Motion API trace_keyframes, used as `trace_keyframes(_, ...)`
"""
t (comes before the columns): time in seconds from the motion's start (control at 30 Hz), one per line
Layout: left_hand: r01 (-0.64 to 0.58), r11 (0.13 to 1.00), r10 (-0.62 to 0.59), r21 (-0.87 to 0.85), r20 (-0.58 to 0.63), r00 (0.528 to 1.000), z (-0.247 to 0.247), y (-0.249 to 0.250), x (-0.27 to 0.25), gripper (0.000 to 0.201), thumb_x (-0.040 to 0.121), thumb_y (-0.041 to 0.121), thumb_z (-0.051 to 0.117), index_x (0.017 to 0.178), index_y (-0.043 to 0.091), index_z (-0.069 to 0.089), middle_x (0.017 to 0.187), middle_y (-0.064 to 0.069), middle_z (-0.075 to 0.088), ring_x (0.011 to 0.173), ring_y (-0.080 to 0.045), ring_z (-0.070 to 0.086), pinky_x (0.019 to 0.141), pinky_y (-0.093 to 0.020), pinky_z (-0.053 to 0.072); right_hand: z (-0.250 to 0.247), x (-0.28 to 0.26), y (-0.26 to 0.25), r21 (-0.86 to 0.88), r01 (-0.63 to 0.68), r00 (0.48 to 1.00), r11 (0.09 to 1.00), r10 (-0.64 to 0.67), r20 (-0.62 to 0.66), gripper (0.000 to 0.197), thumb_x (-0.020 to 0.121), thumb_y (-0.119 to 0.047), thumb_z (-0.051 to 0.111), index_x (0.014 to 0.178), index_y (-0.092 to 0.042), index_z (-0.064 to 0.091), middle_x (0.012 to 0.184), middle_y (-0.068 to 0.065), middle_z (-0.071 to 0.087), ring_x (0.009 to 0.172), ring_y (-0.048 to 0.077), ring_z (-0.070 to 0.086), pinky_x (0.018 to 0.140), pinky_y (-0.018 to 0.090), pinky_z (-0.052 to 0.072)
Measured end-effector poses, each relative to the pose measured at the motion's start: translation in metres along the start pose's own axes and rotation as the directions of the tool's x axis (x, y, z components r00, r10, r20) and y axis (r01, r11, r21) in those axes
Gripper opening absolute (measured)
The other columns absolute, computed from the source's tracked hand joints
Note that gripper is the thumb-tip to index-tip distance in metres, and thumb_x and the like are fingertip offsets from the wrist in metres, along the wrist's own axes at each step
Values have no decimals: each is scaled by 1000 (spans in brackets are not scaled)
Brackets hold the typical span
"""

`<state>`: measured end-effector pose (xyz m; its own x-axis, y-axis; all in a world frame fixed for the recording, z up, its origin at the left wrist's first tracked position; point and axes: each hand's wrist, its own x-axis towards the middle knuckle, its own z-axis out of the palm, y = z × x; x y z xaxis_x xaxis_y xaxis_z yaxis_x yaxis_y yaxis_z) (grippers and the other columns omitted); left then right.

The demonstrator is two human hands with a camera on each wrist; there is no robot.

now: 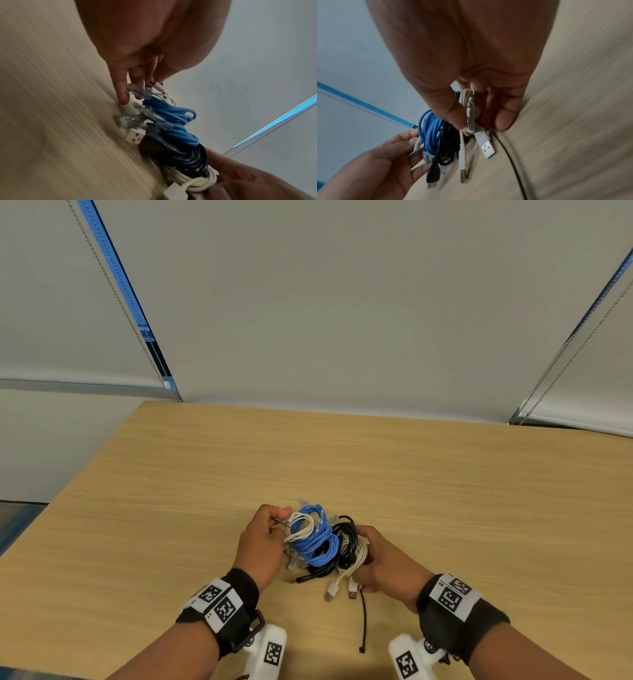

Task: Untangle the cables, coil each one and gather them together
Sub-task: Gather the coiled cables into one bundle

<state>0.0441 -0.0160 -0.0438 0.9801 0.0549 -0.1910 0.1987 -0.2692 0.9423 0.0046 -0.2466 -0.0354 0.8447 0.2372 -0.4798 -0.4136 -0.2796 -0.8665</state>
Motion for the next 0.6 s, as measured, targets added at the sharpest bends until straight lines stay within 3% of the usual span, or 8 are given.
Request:
trace_keyframes(0.1, -14, 999, 13, 34, 10, 1000, -3, -1, 0, 21, 100, 2, 53, 98, 19, 65, 121, 5, 71, 113, -11, 65, 102, -43, 54, 1, -3, -3, -97, 77, 996, 992, -72, 52, 91, 74, -10, 72, 148, -39, 27, 117, 2, 67, 85, 6, 65, 70, 23, 50)
trace_keyframes(0.17, -28, 997, 28, 75, 6, 1000, -5, 0, 0, 21, 97, 2, 58, 93, 20, 68, 121, 5, 69, 112, -11, 64, 101, -35, 52, 1, -2, -7, -200, 101, 994, 975, -89, 66, 93, 80, -10, 71, 154, -36, 21, 119, -9, 63, 88, -4, 63, 74, 15, 48)
trace_keyframes(0.23, -45, 993, 48, 109, -18, 999, -9, 1, 1, 22, 91, 1, 64, 87, 21, 71, 123, 6, 64, 113, -9, 61, 98, -28, 48, 0, 1, -8, -195, 67, 996, 978, -55, 67, 88, 84, -8, 68, 153, -38, 21, 112, -5, 69, 82, 1, 65, 71, 19, 52)
trace_keyframes(0.33, -61, 990, 68, 126, -56, 996, -16, 6, 3, 19, 84, 2, 70, 80, 19, 75, 116, 10, 61, 112, -10, 59, 104, -34, 46, -5, 0, -10, -121, -49, 996, 991, 58, 74, 83, 89, -8, 64, 146, -49, 19, 89, 12, 76, 62, 17, 65, 54, 30, 52)
trace_keyframes(0.43, -78, 988, 87, 131, -70, 994, -23, 10, 4, 19, 83, 0, 70, 79, 18, 75, 104, 4, 65, 101, -13, 64, 97, -36, 52, -16, -1, -10, -80, -64, 997, 995, 68, 48, 78, 90, -6, 64, 146, -44, 25, 67, 2, 70, 56, 18, 60, 53, 30, 50)
trace_keyframes(0.6, -94, 993, 101, 76, -94, 991, -31, 13, 2, 22, 84, 0, 69, 78, 21, 74, 94, -1, 71, 90, -22, 68, 87, -48, 58, -31, -7, -15, -29, -95, 995, 995, 96, 40, 56, 94, -3, 61, 137, -32, 43, 68, 8, 68, 58, 18, 61, 55, 30, 52)
